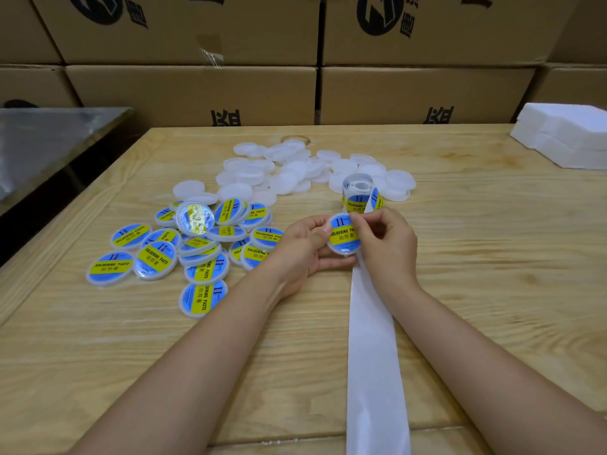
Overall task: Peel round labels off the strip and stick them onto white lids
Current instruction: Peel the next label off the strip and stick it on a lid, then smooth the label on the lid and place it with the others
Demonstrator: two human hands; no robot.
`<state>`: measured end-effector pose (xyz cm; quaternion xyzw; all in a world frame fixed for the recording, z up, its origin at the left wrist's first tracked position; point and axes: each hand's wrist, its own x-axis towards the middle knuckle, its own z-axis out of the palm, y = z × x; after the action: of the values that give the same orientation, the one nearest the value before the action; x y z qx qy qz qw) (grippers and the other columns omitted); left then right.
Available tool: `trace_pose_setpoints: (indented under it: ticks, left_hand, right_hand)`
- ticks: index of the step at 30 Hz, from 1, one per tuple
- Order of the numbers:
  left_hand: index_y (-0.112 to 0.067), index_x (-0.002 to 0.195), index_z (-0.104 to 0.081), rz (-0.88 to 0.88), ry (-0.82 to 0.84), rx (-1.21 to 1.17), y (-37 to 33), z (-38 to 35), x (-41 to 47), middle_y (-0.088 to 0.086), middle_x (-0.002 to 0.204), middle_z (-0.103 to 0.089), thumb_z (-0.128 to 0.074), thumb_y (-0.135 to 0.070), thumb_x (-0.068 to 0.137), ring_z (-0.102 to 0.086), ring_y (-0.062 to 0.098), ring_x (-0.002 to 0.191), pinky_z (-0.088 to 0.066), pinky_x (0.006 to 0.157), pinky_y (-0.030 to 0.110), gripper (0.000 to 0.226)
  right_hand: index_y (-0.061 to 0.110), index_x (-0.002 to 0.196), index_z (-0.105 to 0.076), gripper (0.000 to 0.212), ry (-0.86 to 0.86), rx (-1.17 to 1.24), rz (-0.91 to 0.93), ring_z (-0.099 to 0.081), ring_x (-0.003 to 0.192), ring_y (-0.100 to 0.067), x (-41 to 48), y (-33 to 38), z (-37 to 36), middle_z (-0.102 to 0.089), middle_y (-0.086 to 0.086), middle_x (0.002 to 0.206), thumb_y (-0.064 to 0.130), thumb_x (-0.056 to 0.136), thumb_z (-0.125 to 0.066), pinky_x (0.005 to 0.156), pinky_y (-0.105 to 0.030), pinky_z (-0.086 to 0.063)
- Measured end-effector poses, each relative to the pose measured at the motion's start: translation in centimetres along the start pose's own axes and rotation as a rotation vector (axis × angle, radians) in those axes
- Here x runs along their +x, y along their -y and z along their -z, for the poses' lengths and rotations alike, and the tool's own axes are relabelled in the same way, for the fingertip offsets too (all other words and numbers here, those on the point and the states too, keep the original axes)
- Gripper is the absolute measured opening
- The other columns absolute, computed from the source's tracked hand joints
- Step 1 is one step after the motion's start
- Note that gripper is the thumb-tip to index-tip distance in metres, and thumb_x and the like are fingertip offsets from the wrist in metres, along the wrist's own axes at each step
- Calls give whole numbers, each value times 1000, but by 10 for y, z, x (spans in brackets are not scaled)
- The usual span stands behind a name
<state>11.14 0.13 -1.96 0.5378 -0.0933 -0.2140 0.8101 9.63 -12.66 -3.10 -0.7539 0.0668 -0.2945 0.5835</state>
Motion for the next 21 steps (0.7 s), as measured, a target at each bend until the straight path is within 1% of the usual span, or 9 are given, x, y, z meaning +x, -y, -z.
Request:
trace_pose_setpoints:
  ticks: [2, 3, 7, 9, 11, 13, 16, 18, 21]
  left_hand:
    - [0, 111, -49, -11, 23, -1, 0, 0, 0, 19, 104, -63, -39, -9, 99, -69, 24, 82, -58, 76, 40, 18]
    - [-2, 109, -49, -17, 33, -6, 1, 0, 0, 19, 104, -63, -40, -9, 98, -69, 24, 81, -58, 76, 40, 16]
    - [-9, 102, -49, -23, 20, -67, 1, 3, 1, 18, 101, -65, -42, -11, 97, -70, 22, 78, -59, 73, 36, 8]
    - [-10, 104, -50, -14, 13, -100, 0, 6, 2, 16, 99, -67, -44, -14, 97, -70, 22, 78, -59, 71, 34, 10]
    - [-11, 105, -53, -3, 14, -129, -1, 8, 2, 14, 97, -69, -44, -17, 97, -71, 22, 80, -59, 74, 34, 14]
    - [-10, 106, -54, -2, -7, -166, -2, 9, 2, 13, 95, -70, -42, -18, 97, -71, 22, 80, -57, 76, 35, 17]
    - [-6, 108, -55, -45, -105, -196, -3, 9, 3, 13, 91, -70, -41, -16, 99, -70, 21, 76, -58, 70, 35, 20]
    - [-8, 104, -57, -83, -193, -191, -2, 8, 4, 13, 91, -67, -40, -15, 100, -69, 21, 72, -58, 66, 36, 19]
    - [-11, 102, -59, -126, -228, -136, -1, 4, 4, 13, 95, -66, -41, -14, 100, -69, 21, 74, -59, 62, 36, 18]
  right_hand:
    - [14, 73, -59, 18, 30, 4, -38, -61, 80, -22, 0, -1, 0, -64, -11, 85, 24, 81, -71, 74, -36, -50]
    - [14, 75, -58, 20, 49, -8, -52, -61, 81, -22, 0, -1, -1, -63, -12, 87, 27, 79, -73, 74, -36, -49]
    - [16, 88, -53, 31, 139, -58, -37, -52, 84, -13, -1, 0, -5, -55, 4, 89, 32, 74, -76, 71, -21, -42]
    - [13, 96, -52, 34, 187, -41, -24, -52, 90, -14, -2, 1, -6, -52, 8, 92, 28, 77, -75, 74, -20, -42]
    - [11, 103, -51, 37, 239, -31, -14, -54, 96, -15, -3, 1, -6, -54, 1, 102, 25, 78, -75, 79, -22, -44]
    - [9, 106, -51, 41, 266, -60, 41, -53, 94, -13, -4, 2, -5, -54, -4, 107, 23, 77, -76, 80, -19, -42]
    - [11, 102, -53, 34, 292, -87, 158, -50, 86, -7, -6, 5, -5, -52, -4, 100, 15, 77, -76, 76, -13, -39]
    - [12, 94, -55, 26, 283, -117, 227, -45, 77, -2, -7, 5, -5, -50, 1, 88, 9, 77, -74, 70, -10, -36]
    - [8, 85, -60, 13, 224, -84, 212, -44, 67, -2, -4, 2, -3, -48, 9, 73, 8, 79, -72, 64, -11, -36]
